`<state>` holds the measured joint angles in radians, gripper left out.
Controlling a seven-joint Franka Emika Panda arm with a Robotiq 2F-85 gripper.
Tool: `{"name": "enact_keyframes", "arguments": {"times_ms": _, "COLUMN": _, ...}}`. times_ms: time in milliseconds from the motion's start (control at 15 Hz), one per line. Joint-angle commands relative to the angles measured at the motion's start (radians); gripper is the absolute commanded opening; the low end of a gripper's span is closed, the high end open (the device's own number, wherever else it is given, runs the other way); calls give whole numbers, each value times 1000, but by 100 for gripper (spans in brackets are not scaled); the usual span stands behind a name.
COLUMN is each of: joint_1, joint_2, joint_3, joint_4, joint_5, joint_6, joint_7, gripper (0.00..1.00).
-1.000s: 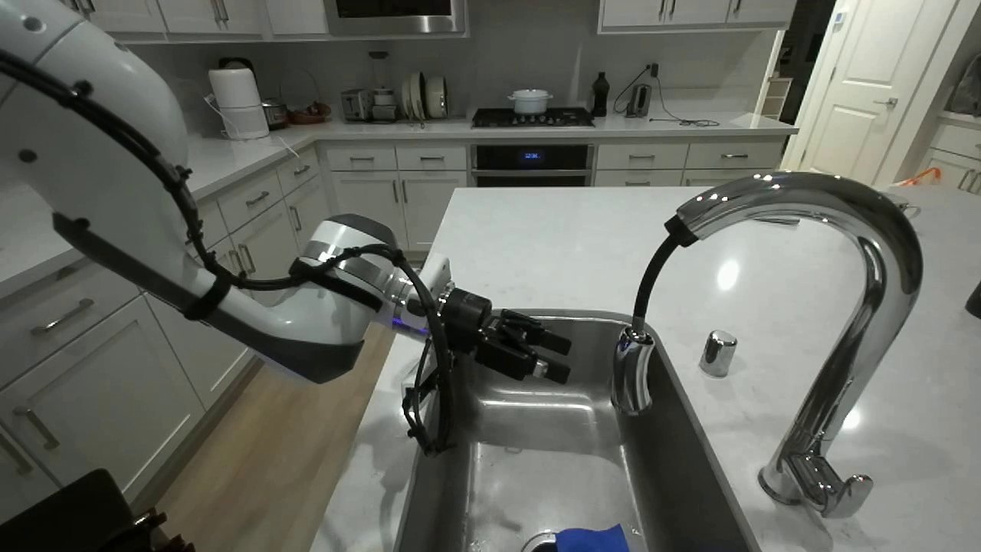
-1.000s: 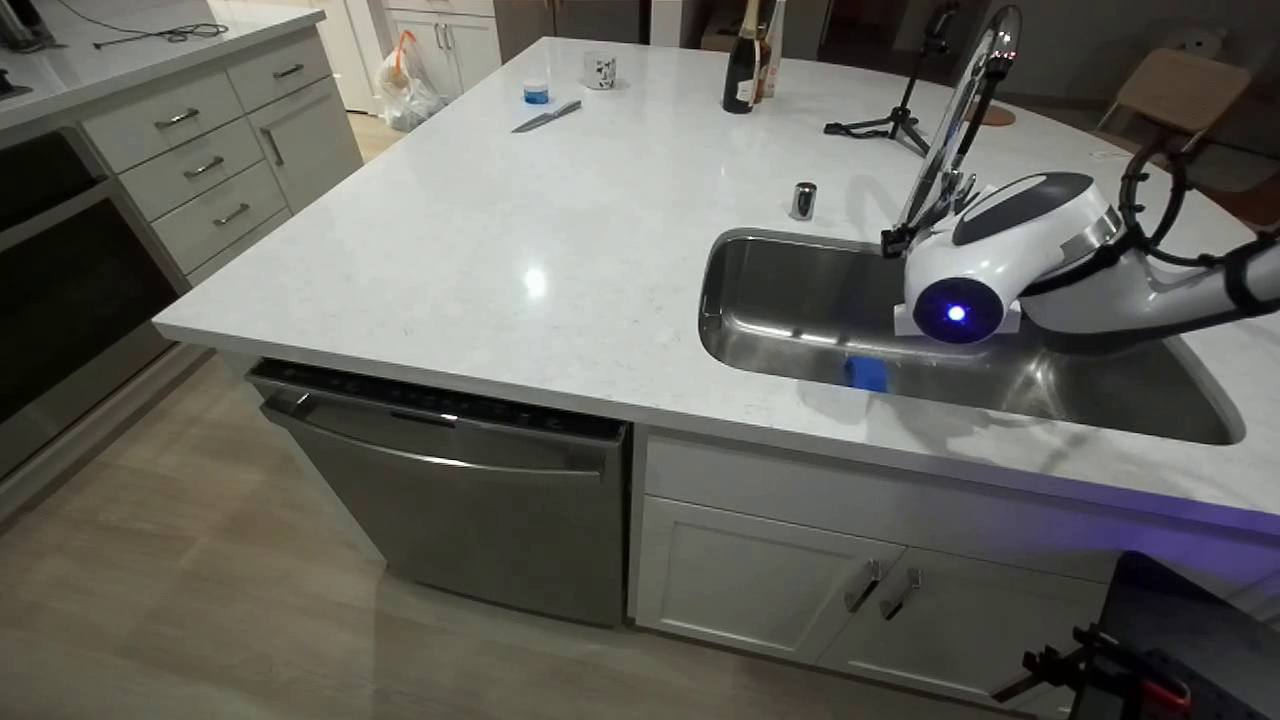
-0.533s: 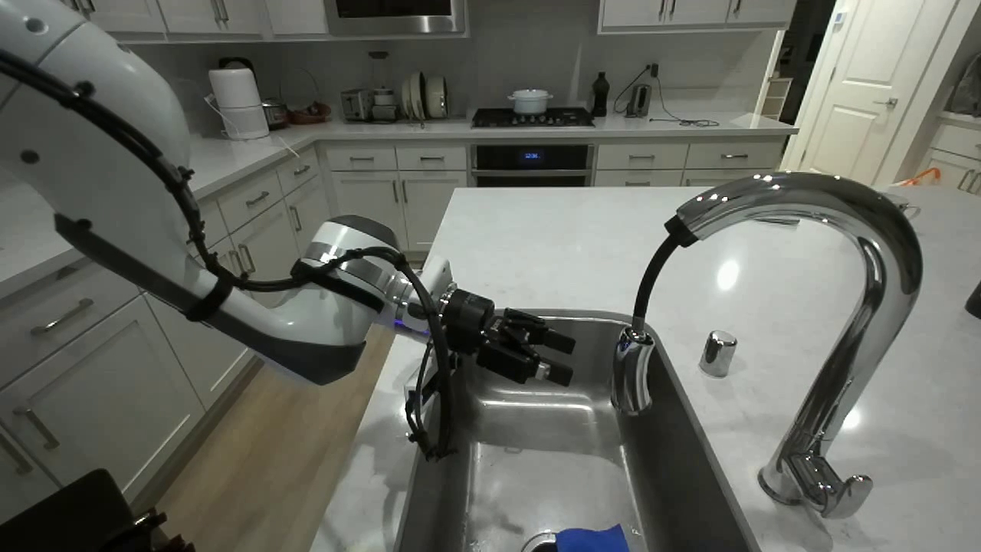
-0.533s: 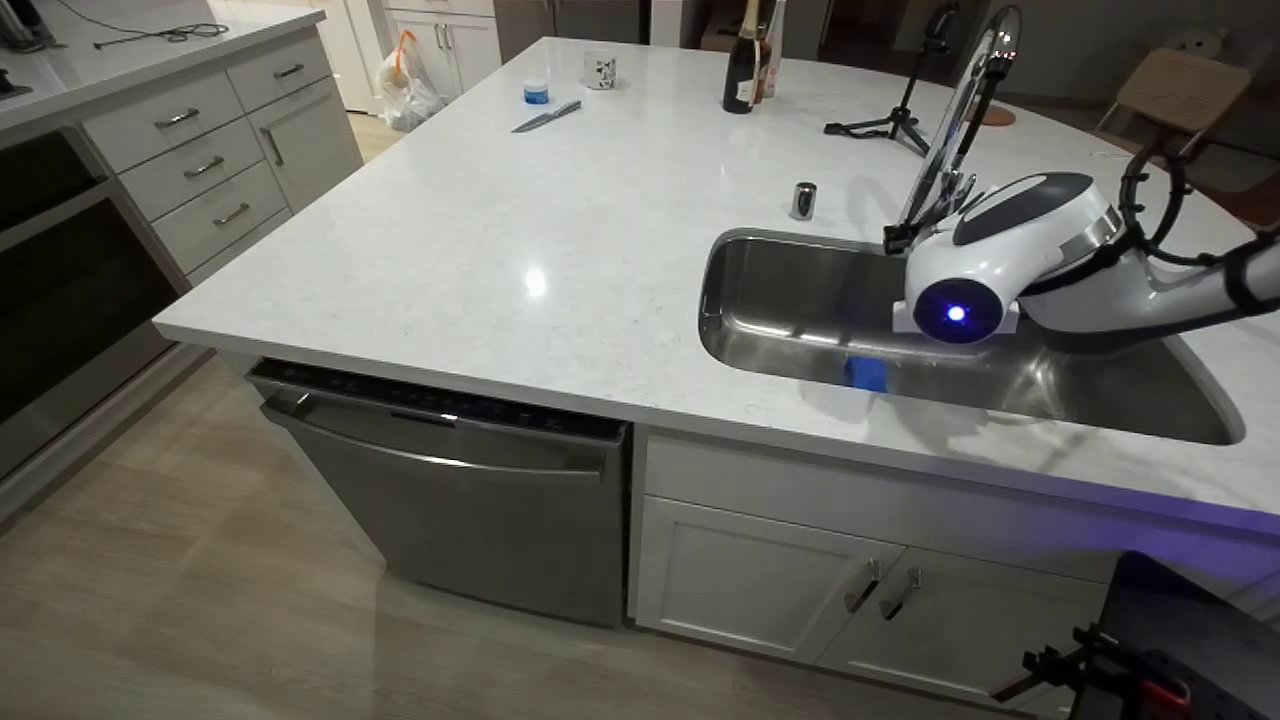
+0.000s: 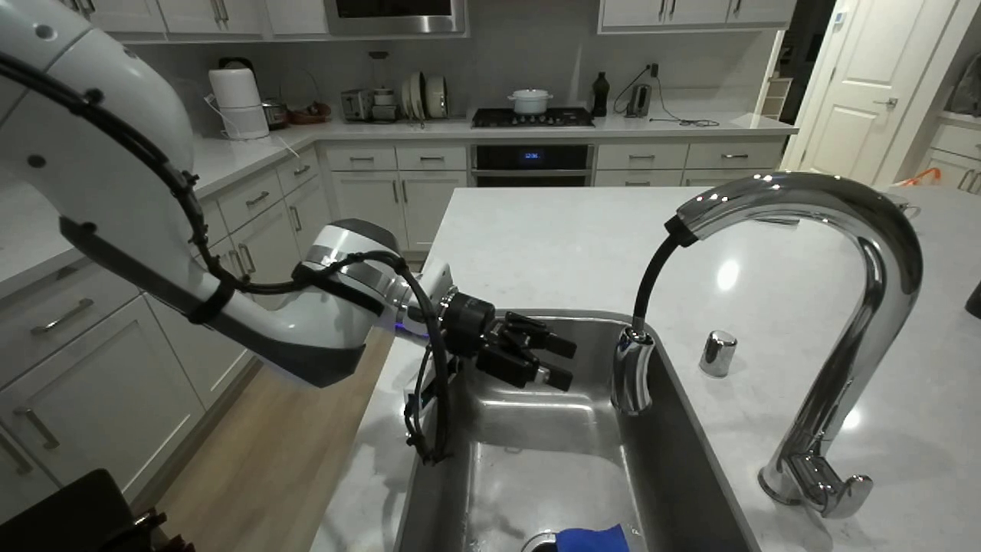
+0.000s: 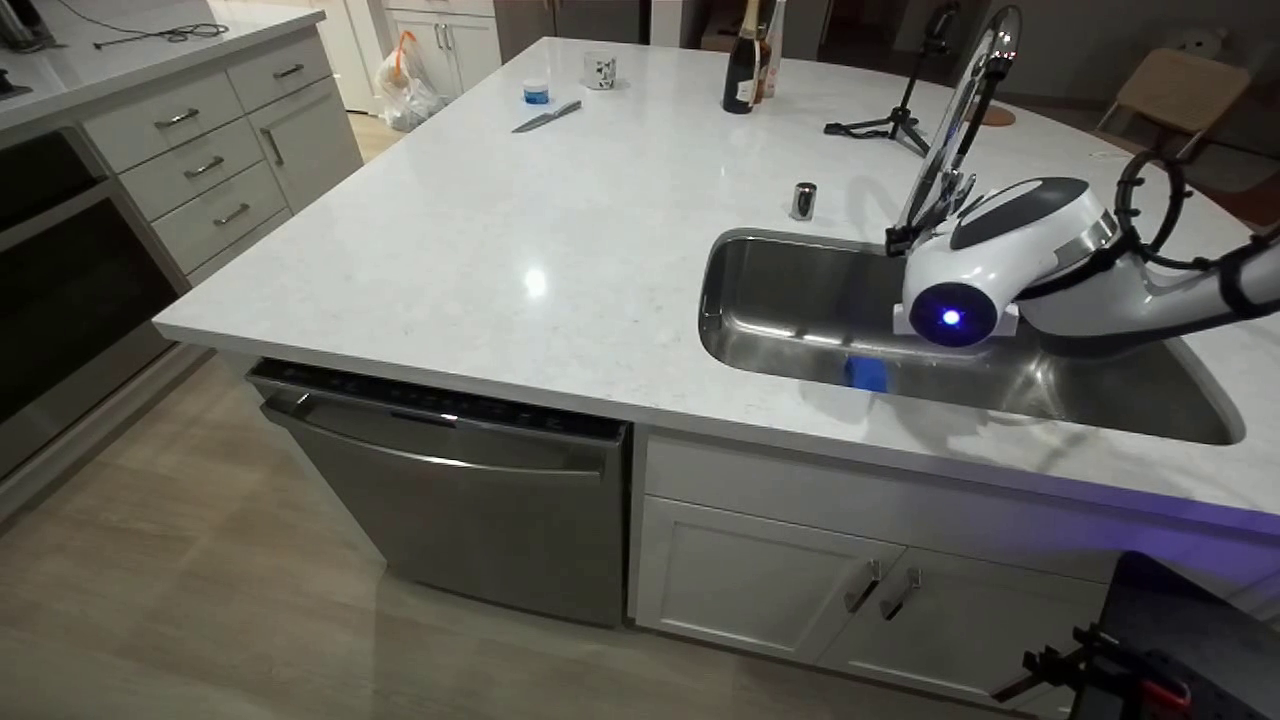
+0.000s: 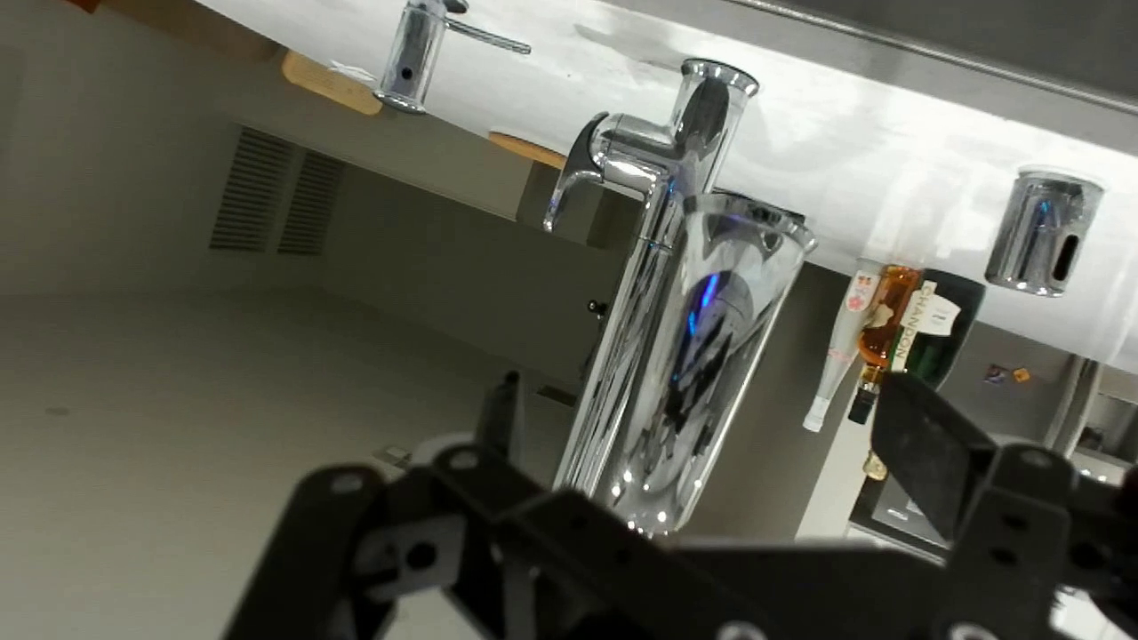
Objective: Push the spout back in the faucet
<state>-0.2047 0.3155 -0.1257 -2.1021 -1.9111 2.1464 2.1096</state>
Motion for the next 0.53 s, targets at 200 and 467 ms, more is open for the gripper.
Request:
{"name": "enact_keyframes", "arguments": {"times_ms": 200, "joint_1": 7, "joint_2": 31, "joint_3": 3, "joint_4": 9, "joint_5": -45, "joint_6": -137, "joint_7": 141, "gripper": 100}}
{"name": "enact_keyframes", "arguments": {"times_ms": 467, "joint_1": 9, "joint_2": 64, "joint_3": 5, "joint_4": 14, "joint_5": -83, "joint_6": -231, "joint_7": 238, "gripper": 100}}
